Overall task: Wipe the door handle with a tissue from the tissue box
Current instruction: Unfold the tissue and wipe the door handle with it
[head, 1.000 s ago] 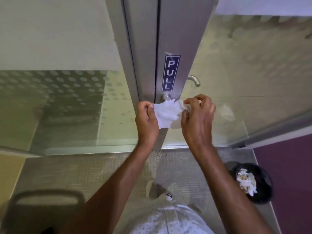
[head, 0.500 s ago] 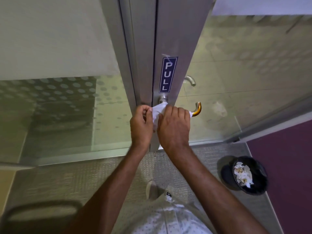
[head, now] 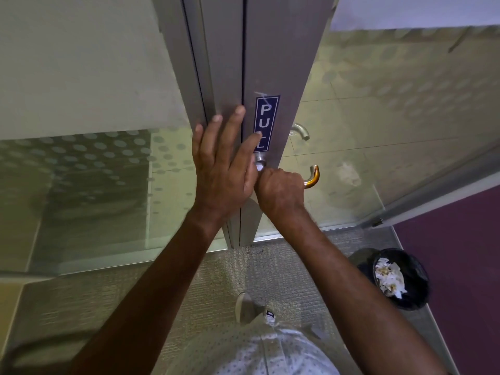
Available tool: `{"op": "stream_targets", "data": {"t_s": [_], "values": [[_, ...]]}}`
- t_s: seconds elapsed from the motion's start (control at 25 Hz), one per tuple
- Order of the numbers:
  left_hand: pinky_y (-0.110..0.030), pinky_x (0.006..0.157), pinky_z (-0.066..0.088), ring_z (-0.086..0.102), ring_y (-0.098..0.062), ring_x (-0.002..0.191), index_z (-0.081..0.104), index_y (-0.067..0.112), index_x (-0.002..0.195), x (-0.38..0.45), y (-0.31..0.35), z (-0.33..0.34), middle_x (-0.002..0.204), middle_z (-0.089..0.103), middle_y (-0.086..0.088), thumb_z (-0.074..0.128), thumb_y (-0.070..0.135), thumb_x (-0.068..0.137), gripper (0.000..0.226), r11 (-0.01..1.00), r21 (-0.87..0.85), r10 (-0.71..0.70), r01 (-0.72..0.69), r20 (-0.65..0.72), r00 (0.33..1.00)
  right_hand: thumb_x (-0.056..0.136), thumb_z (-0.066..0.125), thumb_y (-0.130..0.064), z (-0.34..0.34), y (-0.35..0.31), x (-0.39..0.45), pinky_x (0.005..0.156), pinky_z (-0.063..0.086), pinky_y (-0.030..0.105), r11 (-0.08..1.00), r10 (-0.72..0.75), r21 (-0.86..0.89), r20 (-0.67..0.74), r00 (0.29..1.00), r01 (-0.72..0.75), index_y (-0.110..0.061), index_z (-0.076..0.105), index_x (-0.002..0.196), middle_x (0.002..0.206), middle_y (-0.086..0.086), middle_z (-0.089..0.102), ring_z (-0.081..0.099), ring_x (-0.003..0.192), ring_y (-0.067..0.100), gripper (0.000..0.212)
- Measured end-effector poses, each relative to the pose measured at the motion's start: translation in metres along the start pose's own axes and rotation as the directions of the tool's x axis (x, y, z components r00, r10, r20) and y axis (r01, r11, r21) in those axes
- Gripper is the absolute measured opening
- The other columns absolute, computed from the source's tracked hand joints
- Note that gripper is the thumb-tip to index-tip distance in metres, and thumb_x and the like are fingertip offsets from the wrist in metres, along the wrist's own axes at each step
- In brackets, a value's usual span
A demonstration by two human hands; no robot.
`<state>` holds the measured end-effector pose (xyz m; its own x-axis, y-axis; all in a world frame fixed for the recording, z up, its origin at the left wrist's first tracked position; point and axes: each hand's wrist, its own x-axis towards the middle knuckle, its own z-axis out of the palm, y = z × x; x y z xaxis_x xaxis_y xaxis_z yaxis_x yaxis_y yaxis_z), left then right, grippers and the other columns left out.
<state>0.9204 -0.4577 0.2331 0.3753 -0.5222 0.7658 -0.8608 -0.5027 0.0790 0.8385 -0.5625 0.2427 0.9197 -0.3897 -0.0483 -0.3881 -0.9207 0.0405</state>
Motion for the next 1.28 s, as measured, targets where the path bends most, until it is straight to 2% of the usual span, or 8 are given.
{"op": "stream_targets", "data": {"t_s": [0.16,0.32,0.52,0.6,0.72,0.84,1.0,1.28], "values": [[-0.048,0.127,-0.015,-0.015,-0.024,0.159,0.041,0.021,0.153,0.029,-0.009,-0.002,0.167,0.014,-0.01,0.05,0.033,0.108,0.047,0.996,0.08,0.036,-0.035,-0.016,0.999,0.108,0.034,-0.038,0.029,-0.011,-0.01,0.072,0.045,0.039,0.977,0.198,0.129,-0.245,0.949,-0.17,-0.015,0.059,0.098,0.081,0.006,0.062,0.058,0.073,0.025,0.035],[-0.049,0.125,-0.018,-0.026,-0.019,0.156,0.038,0.023,0.155,0.047,-0.013,0.004,0.17,-0.021,0.007,0.041,0.038,0.111,0.046,0.984,0.172,0.06,-0.043,-0.091,0.994,0.105,0.039,-0.024,0.047,-0.009,-0.021,0.084,0.045,0.044,0.985,0.167,0.106,-0.315,0.934,-0.14,-0.011,0.054,0.106,0.092,0.01,0.061,0.055,0.085,0.028,0.019],[-0.051,0.127,-0.012,-0.017,-0.021,0.158,0.044,0.025,0.152,0.05,-0.015,0.019,0.169,-0.002,0.005,0.057,0.034,0.104,0.05,0.978,0.207,0.084,-0.036,-0.228,0.97,0.107,0.042,-0.038,0.027,-0.007,0.002,0.067,0.049,0.036,0.984,0.161,0.1,-0.18,0.97,-0.145,-0.016,0.06,0.093,0.072,0.004,0.065,0.062,0.061,0.024,0.031],[-0.052,0.127,-0.011,-0.016,-0.022,0.159,0.045,0.026,0.152,0.05,-0.015,0.02,0.169,0.0,0.005,0.058,0.034,0.103,0.051,0.979,0.2,0.089,-0.04,-0.246,0.965,0.102,0.053,-0.028,0.021,0.0,0.003,0.065,0.051,0.034,1.0,0.001,0.021,-0.091,0.996,0.001,-0.018,0.058,0.105,0.078,0.004,0.067,0.066,0.063,0.024,0.012],[-0.052,0.127,-0.01,-0.016,-0.022,0.159,0.044,0.026,0.153,0.046,-0.015,0.021,0.17,-0.002,0.006,0.059,0.034,0.103,0.052,0.981,0.191,0.084,-0.037,-0.241,0.967,0.096,0.06,-0.018,0.017,0.007,0.003,0.068,0.054,0.036,0.997,-0.068,0.028,-0.007,0.998,0.068,-0.015,0.052,0.12,0.088,0.008,0.067,0.068,0.073,0.029,0.025],[-0.052,0.127,-0.011,-0.016,-0.022,0.159,0.043,0.026,0.153,0.044,-0.014,0.022,0.17,-0.005,0.007,0.06,0.034,0.102,0.054,0.977,0.208,0.09,-0.042,-0.228,0.97,0.105,0.047,-0.028,0.03,-0.002,-0.005,0.066,0.047,0.036,0.998,0.055,0.022,-0.14,0.989,-0.053,-0.014,0.055,0.111,0.079,0.005,0.061,0.055,0.063,0.025,0.018],[-0.051,0.127,-0.011,-0.017,-0.021,0.158,0.044,0.026,0.153,0.045,-0.015,0.022,0.169,-0.002,0.006,0.06,0.034,0.103,0.053,0.978,0.206,0.076,-0.028,-0.231,0.97,0.106,0.038,-0.024,0.061,-0.005,-0.026,0.09,0.042,0.043,0.98,0.153,0.175,-0.35,0.924,-0.096,-0.012,0.056,0.114,0.097,0.007,0.061,0.055,0.09,0.028,0.023],[-0.051,0.127,-0.01,-0.015,-0.021,0.159,0.05,0.026,0.15,0.049,-0.014,0.02,0.167,0.009,0.004,0.061,0.032,0.101,0.051,0.974,0.224,0.082,-0.023,-0.259,0.963,0.107,0.025,-0.043,0.034,-0.008,-0.001,0.072,0.042,0.037,0.978,0.201,0.093,-0.209,0.957,-0.185,-0.019,0.062,0.099,0.079,0.002,0.066,0.06,0.07,0.023,0.045]]}}
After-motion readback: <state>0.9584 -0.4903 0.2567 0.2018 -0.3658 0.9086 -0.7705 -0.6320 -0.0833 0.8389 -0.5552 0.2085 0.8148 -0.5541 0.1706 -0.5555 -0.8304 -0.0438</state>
